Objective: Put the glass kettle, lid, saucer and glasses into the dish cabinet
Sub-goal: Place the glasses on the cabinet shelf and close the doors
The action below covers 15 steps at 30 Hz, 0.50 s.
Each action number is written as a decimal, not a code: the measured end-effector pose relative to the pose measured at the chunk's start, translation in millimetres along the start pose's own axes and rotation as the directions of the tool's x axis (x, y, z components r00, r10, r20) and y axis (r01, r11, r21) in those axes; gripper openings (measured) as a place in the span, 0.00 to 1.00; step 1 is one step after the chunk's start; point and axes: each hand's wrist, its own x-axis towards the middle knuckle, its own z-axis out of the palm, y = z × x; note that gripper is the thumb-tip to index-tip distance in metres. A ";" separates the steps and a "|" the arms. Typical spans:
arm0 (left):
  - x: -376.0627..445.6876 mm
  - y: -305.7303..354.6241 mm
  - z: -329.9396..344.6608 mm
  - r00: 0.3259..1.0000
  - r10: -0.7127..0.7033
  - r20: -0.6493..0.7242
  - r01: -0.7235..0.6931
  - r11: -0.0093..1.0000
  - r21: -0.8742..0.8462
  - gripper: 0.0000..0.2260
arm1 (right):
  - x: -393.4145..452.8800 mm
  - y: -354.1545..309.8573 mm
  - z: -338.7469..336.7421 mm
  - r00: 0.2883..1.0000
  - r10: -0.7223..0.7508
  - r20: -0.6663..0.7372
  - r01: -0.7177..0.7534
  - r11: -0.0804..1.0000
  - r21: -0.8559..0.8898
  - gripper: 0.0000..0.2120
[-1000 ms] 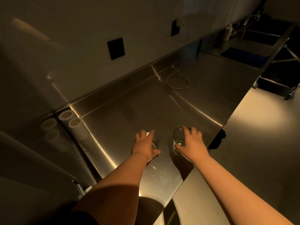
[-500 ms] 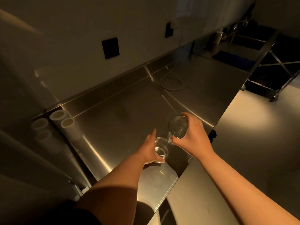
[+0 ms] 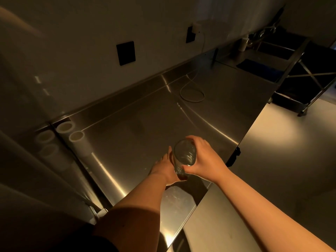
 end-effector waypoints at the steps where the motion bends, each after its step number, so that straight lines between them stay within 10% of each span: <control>1: -0.4 -0.3 0.5 1.000 -0.012 -0.009 0.013 0.998 0.059 0.53 | -0.3 0.6 2.1 1.000 0.003 0.011 -0.003 1.000 -0.009 0.42; 15: -1.4 -0.3 -1.9 0.997 -0.059 0.047 0.045 0.967 0.249 0.56 | 0.8 7.5 22.0 1.000 0.022 0.007 -0.022 1.000 0.003 0.41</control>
